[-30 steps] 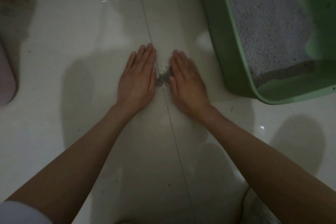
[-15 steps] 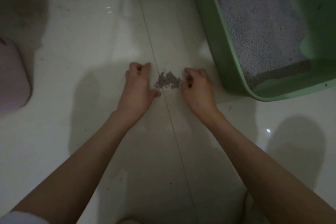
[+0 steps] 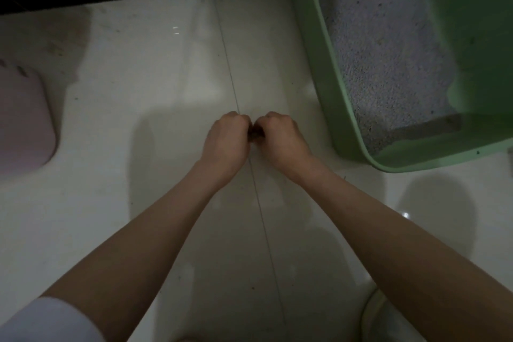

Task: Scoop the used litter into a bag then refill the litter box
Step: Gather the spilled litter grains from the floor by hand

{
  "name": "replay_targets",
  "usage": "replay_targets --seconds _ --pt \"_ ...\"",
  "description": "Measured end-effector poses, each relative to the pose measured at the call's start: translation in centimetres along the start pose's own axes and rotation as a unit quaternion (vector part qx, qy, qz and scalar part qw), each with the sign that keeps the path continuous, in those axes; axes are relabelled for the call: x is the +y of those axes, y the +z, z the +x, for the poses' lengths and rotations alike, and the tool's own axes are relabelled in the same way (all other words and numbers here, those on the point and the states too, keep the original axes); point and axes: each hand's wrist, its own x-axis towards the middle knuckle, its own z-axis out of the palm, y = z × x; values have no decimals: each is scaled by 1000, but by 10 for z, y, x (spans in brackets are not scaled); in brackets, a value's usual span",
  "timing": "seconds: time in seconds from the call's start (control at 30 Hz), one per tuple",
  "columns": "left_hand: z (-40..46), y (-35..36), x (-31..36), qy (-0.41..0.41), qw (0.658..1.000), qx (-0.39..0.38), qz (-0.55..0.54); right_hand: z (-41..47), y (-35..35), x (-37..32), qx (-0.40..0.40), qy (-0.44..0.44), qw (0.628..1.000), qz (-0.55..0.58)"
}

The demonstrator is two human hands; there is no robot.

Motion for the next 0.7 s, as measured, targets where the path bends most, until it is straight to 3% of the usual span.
replay_targets --seconds 0.1,0.33,0.57,0.7 --pt "3 -4 1 -10 999 -33 -11 -1 -1 1 -9 6 1000 -7" --pt "-9 -33 3 -54 988 -68 -127 -16 0 -2 40 86 977 191" --pt "-51 -84 -17 -82 963 -1 -257 -42 -40 -32 36 151 865 477" --pt "-81 -126 -28 -111 912 42 -392 -47 -83 -72 35 112 808 577"
